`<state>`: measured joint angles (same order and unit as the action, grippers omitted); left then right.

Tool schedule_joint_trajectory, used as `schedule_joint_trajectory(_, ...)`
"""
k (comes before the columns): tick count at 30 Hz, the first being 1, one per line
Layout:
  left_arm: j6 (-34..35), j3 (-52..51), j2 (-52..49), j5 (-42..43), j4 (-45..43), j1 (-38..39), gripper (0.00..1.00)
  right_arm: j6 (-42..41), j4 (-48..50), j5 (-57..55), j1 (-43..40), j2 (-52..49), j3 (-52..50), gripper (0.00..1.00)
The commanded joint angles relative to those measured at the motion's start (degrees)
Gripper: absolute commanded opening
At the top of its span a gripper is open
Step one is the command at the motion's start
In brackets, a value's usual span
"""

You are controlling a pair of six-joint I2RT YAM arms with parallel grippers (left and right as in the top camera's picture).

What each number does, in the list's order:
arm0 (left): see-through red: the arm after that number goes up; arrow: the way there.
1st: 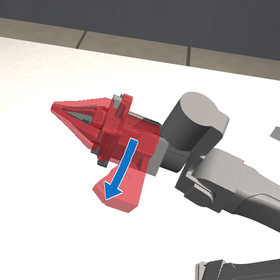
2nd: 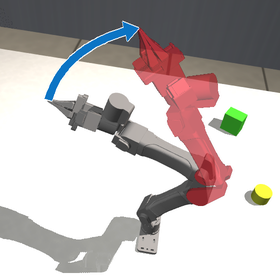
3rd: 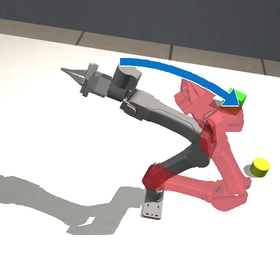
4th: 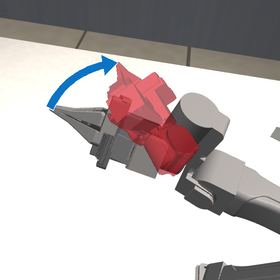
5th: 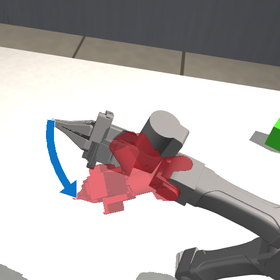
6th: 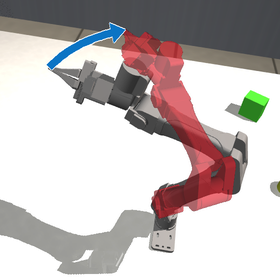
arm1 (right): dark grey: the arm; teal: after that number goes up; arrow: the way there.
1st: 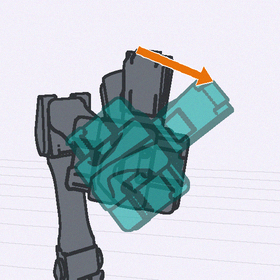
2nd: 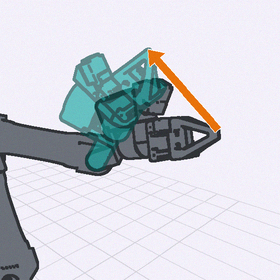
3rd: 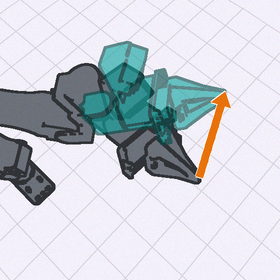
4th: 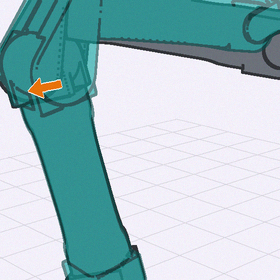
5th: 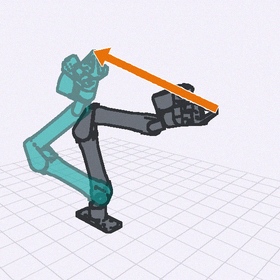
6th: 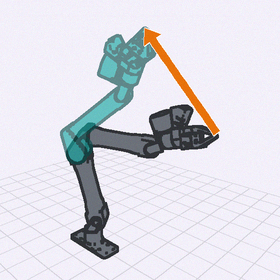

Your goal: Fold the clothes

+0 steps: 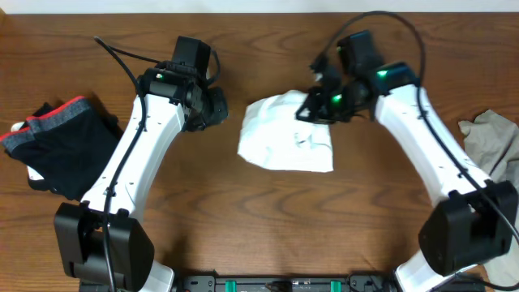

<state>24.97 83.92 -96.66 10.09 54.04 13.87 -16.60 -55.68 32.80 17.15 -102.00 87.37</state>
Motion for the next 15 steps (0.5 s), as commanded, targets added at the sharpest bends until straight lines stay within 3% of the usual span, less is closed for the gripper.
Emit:
schedule_joint_trajectory(1, -1.20, 0.68, 0.96, -0.70, 0.37, -0.20, 0.16, 1.33, -2.62, -9.88, -0.79, -3.48, -0.98, 0.09)
schedule_joint_trajectory(15, -1.16, 0.68, 0.96, -0.04, 2.05, -0.17, 0.17, -1.88, -5.51, -31.65, -2.91, -16.46, -2.86, 0.16)
